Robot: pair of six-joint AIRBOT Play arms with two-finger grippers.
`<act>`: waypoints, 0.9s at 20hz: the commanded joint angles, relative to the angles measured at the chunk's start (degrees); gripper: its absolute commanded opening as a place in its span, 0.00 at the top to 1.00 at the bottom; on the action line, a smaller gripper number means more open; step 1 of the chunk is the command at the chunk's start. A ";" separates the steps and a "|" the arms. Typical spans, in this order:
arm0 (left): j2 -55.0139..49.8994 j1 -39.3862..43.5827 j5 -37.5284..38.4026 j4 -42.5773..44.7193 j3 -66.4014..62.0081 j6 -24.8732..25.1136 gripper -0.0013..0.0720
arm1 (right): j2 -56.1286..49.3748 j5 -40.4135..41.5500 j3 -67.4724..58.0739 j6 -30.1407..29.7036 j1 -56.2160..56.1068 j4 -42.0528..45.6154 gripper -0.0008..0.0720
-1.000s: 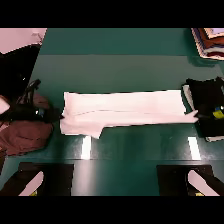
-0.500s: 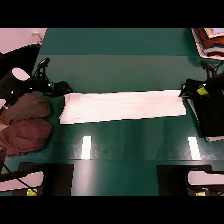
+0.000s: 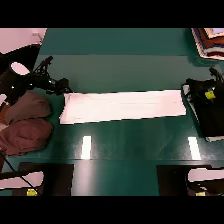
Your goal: Fold the shirts.
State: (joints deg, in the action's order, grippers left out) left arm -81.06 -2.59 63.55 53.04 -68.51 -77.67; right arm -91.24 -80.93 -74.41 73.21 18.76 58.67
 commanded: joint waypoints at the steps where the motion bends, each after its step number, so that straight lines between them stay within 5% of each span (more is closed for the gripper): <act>1: -0.07 2.82 1.05 -2.23 -0.28 0.13 0.94 | -1.22 1.42 4.13 -3.56 4.11 -1.92 0.26; 9: -0.70 16.61 -10.36 -2.23 -0.31 -5.75 0.95 | -7.98 3.76 4.02 -6.91 0.48 -9.22 0.31; 10: -1.31 18.08 -12.04 -2.29 -0.28 -7.34 0.95 | -7.96 4.61 4.02 -7.15 -0.22 -9.20 0.39; 13: -4.35 22.43 -15.56 -2.69 -1.03 -9.40 0.95 | -6.10 5.92 4.02 -8.41 -0.57 -9.73 0.92; 18: -14.62 29.22 -15.67 -4.59 -10.27 -9.38 0.95 | 3.54 5.09 4.02 -10.34 -1.09 -18.21 0.97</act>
State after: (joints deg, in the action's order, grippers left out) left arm -90.59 22.92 48.58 49.21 -74.28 -86.41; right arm -92.38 -75.09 -70.35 64.07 18.24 46.87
